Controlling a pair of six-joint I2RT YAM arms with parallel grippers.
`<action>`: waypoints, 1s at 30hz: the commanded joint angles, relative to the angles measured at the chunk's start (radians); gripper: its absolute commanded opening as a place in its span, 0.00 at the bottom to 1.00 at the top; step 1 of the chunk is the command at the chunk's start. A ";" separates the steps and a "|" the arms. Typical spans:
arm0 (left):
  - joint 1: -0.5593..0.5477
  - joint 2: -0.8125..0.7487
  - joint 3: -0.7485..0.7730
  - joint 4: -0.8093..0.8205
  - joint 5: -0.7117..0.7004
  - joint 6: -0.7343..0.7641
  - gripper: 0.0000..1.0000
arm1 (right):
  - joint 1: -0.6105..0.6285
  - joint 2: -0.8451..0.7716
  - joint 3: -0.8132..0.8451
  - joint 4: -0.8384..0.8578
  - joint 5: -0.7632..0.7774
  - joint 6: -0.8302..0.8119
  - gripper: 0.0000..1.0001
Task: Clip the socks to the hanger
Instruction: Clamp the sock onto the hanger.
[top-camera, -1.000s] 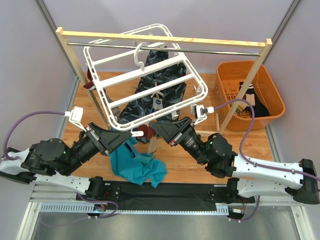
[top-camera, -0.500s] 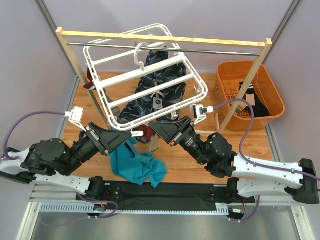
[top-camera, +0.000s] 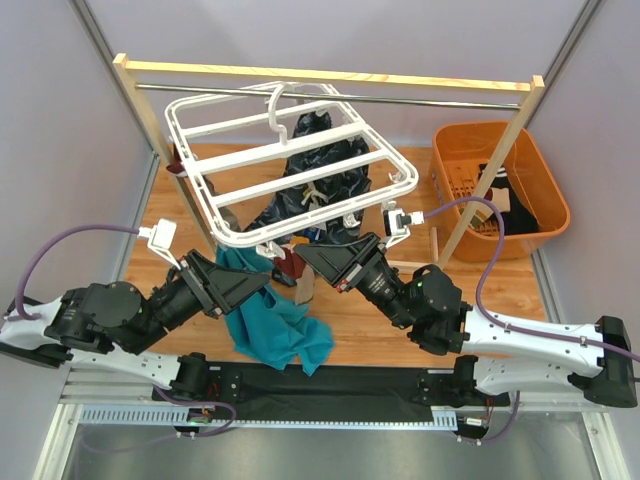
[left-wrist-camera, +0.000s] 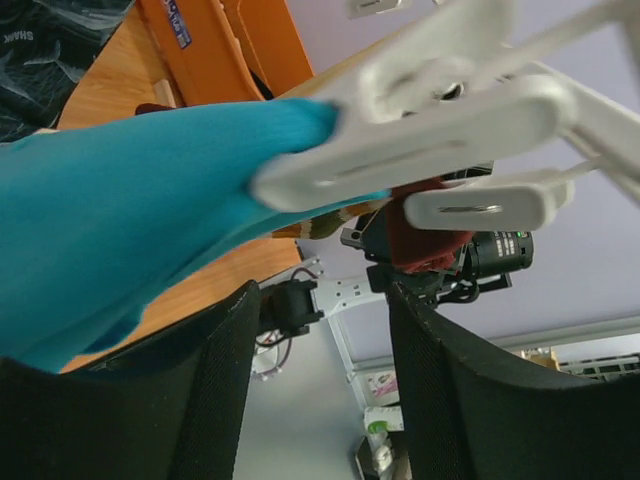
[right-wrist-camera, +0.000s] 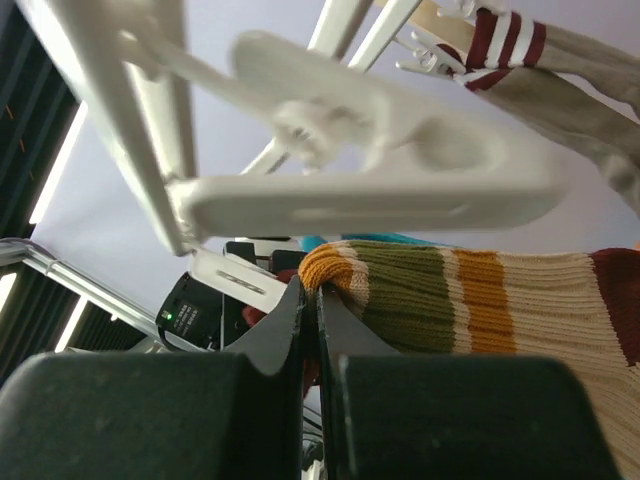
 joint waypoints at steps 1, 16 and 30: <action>-0.001 -0.001 0.001 -0.011 0.010 -0.004 0.62 | 0.006 -0.008 0.033 0.050 0.006 -0.001 0.00; -0.001 -0.060 -0.020 -0.043 0.024 0.010 0.64 | 0.006 -0.086 0.105 -0.449 0.011 -0.037 0.75; -0.001 0.021 -0.005 -0.146 -0.163 0.005 0.67 | 0.004 0.067 0.407 -0.881 -0.262 -0.377 0.73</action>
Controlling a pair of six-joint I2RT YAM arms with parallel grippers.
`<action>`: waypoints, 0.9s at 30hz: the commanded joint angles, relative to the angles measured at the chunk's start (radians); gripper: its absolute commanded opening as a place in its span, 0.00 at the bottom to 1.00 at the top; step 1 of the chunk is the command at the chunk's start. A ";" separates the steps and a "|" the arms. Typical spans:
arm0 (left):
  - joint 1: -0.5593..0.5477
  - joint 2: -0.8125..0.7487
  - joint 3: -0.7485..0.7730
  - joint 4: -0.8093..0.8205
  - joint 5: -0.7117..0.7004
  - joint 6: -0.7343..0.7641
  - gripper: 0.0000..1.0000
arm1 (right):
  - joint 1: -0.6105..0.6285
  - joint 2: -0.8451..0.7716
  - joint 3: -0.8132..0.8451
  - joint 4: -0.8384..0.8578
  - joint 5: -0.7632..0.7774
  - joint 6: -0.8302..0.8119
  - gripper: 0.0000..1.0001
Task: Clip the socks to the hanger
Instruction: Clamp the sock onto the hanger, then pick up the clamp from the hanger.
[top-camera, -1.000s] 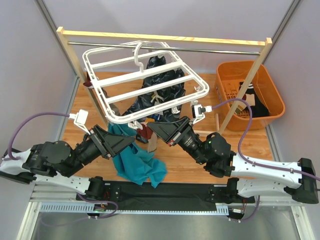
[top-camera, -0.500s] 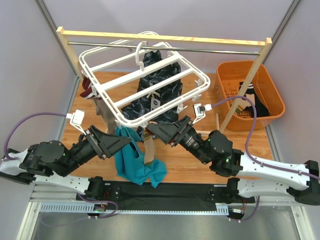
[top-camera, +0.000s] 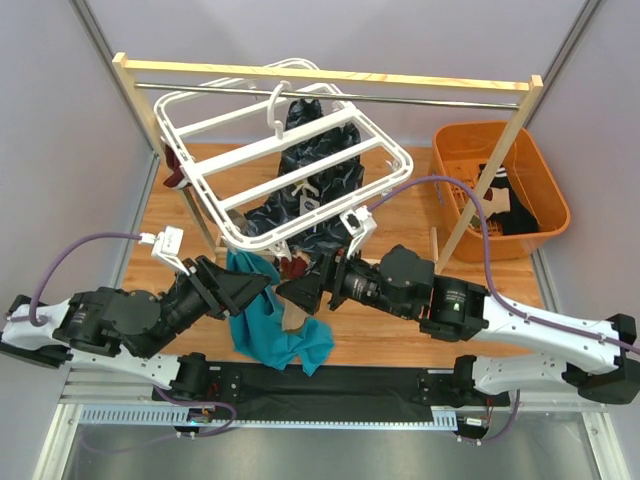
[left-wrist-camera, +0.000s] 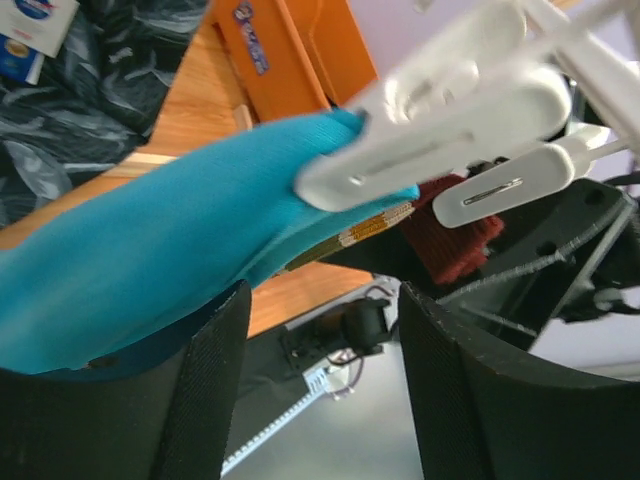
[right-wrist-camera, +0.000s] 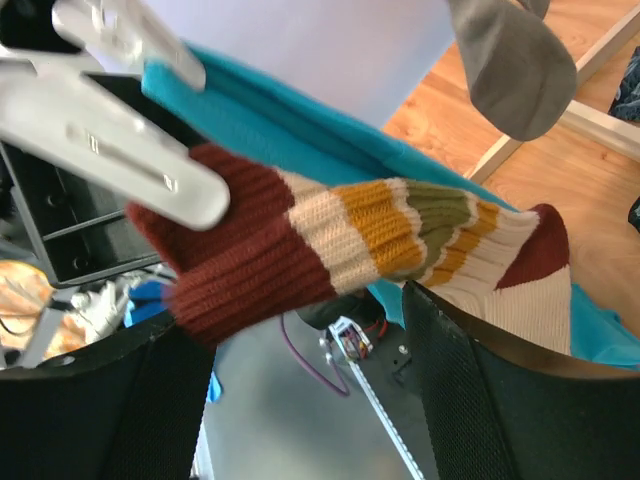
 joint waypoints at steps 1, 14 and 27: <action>-0.001 0.042 0.057 -0.090 -0.093 -0.036 0.68 | 0.004 0.052 0.148 -0.169 -0.092 -0.125 0.74; -0.001 0.009 0.027 -0.176 -0.301 -0.095 0.71 | 0.004 -0.208 0.234 -0.591 0.226 -0.287 0.73; -0.001 0.012 0.047 -0.167 -0.277 -0.066 0.71 | 0.004 -0.204 0.187 -0.216 0.257 -0.627 0.60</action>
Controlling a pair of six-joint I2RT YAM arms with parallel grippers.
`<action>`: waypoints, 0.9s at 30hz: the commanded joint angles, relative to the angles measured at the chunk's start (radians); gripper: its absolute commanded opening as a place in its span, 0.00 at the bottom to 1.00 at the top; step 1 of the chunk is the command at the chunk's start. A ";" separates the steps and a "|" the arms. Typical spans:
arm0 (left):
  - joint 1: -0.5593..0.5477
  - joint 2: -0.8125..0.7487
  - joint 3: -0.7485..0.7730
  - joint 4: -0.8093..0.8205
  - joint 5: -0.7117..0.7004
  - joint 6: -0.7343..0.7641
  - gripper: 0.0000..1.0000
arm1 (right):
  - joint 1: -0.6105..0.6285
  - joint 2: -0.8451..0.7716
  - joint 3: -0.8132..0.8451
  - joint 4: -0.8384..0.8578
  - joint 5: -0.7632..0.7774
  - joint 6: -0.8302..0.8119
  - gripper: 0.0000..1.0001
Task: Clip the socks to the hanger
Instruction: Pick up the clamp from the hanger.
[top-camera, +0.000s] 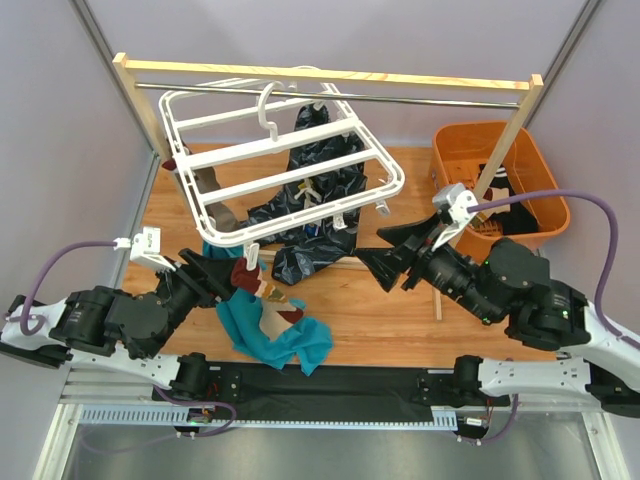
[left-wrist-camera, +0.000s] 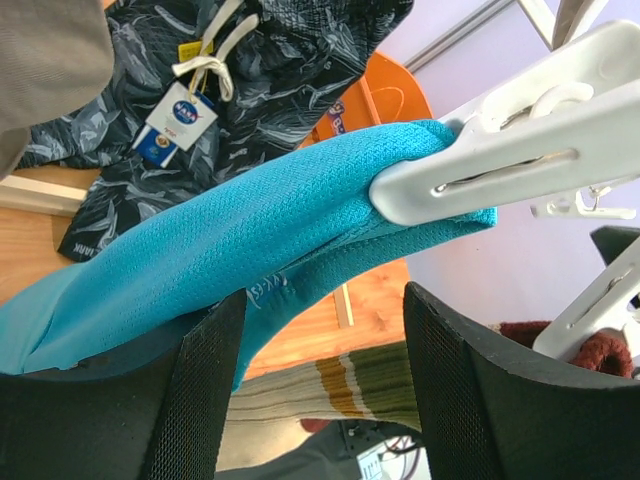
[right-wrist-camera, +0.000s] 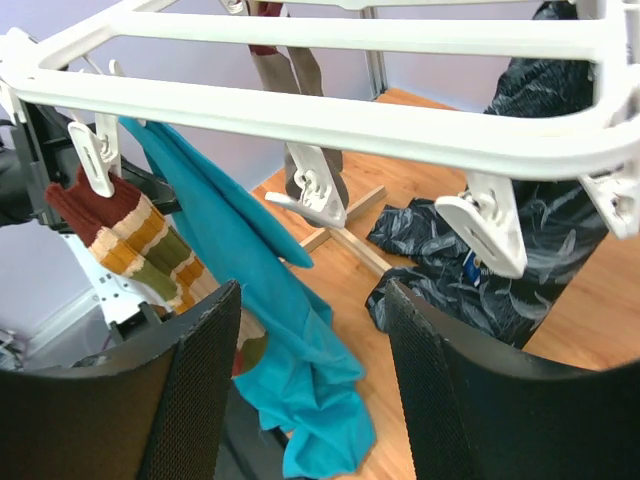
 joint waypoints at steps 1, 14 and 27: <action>-0.001 0.005 0.030 0.000 -0.008 0.021 0.71 | -0.001 0.046 -0.019 0.143 -0.017 -0.112 0.61; -0.002 -0.020 0.036 0.019 0.036 0.061 0.70 | -0.001 0.110 -0.099 0.405 0.034 -0.204 0.69; -0.001 -0.076 -0.001 0.100 0.112 0.134 0.70 | -0.010 0.164 -0.135 0.572 0.092 -0.221 0.52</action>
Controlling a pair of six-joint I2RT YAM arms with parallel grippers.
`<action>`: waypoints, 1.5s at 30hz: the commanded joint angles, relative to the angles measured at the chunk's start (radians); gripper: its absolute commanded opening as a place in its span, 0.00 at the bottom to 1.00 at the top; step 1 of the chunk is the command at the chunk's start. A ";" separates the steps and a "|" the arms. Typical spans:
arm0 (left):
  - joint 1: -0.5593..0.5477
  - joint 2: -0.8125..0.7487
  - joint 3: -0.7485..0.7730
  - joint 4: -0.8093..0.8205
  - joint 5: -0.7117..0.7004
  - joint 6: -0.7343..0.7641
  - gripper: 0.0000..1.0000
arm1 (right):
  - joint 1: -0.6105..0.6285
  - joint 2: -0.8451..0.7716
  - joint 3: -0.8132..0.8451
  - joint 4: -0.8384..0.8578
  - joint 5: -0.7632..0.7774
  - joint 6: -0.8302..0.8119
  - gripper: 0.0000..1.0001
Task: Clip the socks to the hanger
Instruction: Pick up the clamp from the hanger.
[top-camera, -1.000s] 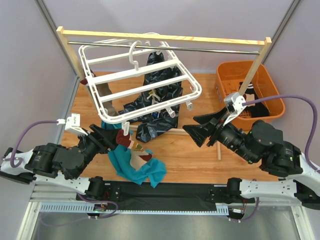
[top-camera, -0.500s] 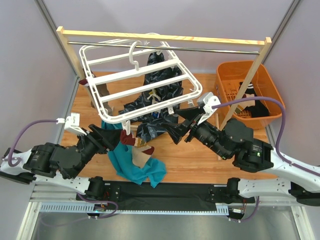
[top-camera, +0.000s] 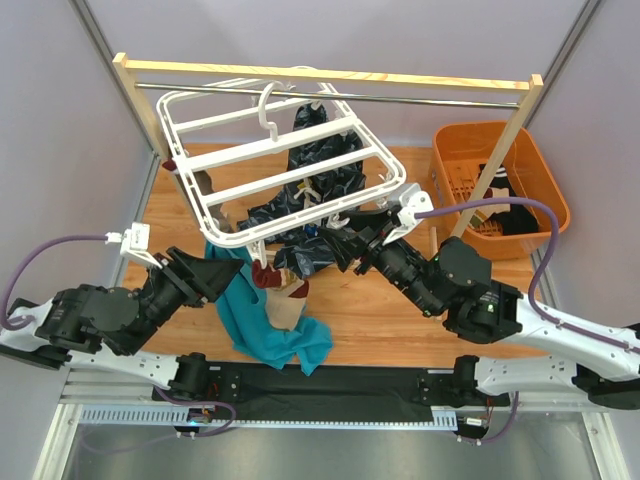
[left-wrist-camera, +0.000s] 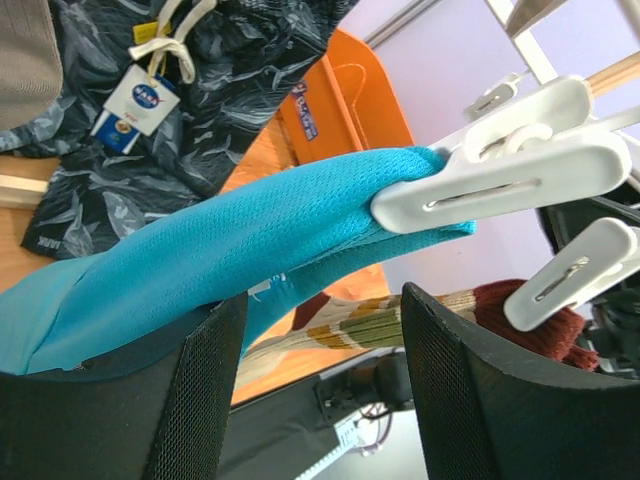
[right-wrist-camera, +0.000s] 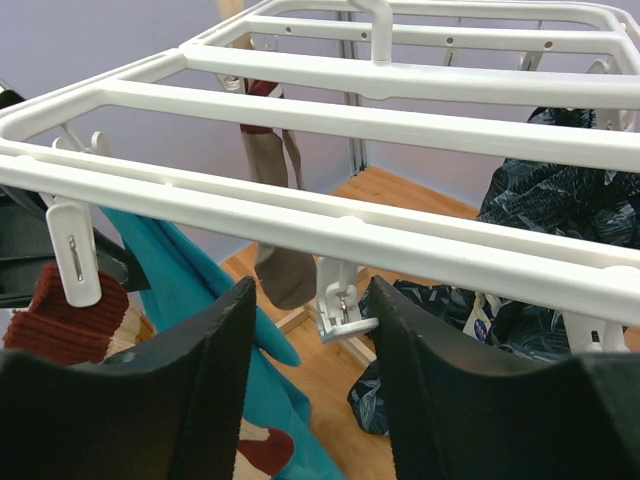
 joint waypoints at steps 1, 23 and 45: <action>-0.001 -0.010 -0.007 0.073 0.037 0.076 0.70 | -0.009 0.015 -0.002 0.094 0.061 -0.013 0.49; -0.001 0.054 0.178 0.446 0.824 0.514 0.56 | -0.015 0.146 0.396 -0.536 -0.340 0.269 0.00; -0.001 0.293 0.133 0.461 0.493 0.585 0.52 | -0.014 0.054 0.336 -0.587 -0.491 0.414 0.06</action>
